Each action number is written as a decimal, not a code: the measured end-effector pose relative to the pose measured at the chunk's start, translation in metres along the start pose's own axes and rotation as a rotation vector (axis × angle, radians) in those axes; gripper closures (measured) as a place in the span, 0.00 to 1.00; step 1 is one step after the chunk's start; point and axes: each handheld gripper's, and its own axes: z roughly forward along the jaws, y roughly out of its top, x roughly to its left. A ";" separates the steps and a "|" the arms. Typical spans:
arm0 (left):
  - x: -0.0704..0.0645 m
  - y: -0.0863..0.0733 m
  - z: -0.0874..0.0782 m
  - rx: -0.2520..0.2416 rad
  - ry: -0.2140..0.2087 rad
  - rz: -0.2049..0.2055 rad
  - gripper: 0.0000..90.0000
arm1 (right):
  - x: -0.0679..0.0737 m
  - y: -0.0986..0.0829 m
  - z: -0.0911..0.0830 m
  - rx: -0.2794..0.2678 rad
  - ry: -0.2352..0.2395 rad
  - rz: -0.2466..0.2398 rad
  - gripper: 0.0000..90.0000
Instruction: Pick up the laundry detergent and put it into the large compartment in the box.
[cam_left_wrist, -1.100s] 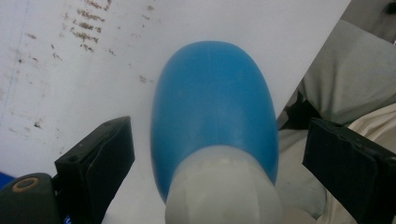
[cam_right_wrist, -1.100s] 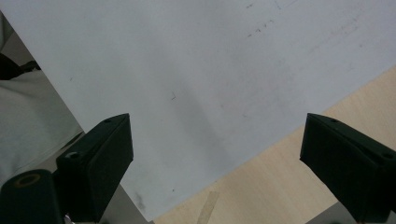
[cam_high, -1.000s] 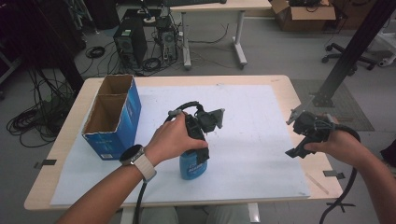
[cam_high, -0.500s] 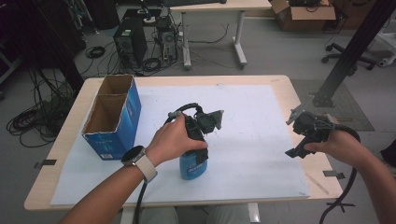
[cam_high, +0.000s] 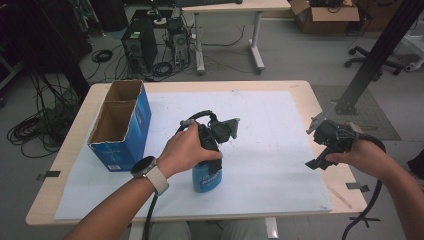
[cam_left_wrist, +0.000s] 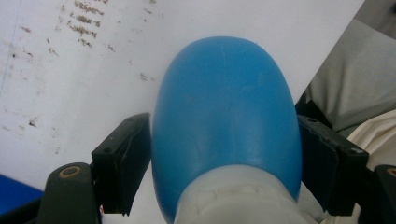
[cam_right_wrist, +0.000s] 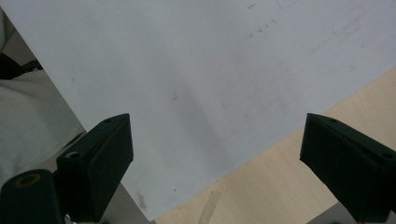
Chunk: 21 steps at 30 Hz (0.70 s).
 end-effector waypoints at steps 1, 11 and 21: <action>0.000 0.000 0.000 0.000 0.000 0.000 0.27 | 0.000 0.000 0.000 0.000 0.000 0.000 0.10; 0.000 0.000 0.001 -0.008 0.009 -0.004 0.33 | 0.000 -0.001 0.000 0.001 -0.001 0.003 0.11; -0.001 -0.001 0.000 -0.017 0.012 -0.001 0.41 | 0.000 -0.001 -0.001 -0.001 -0.003 0.005 0.11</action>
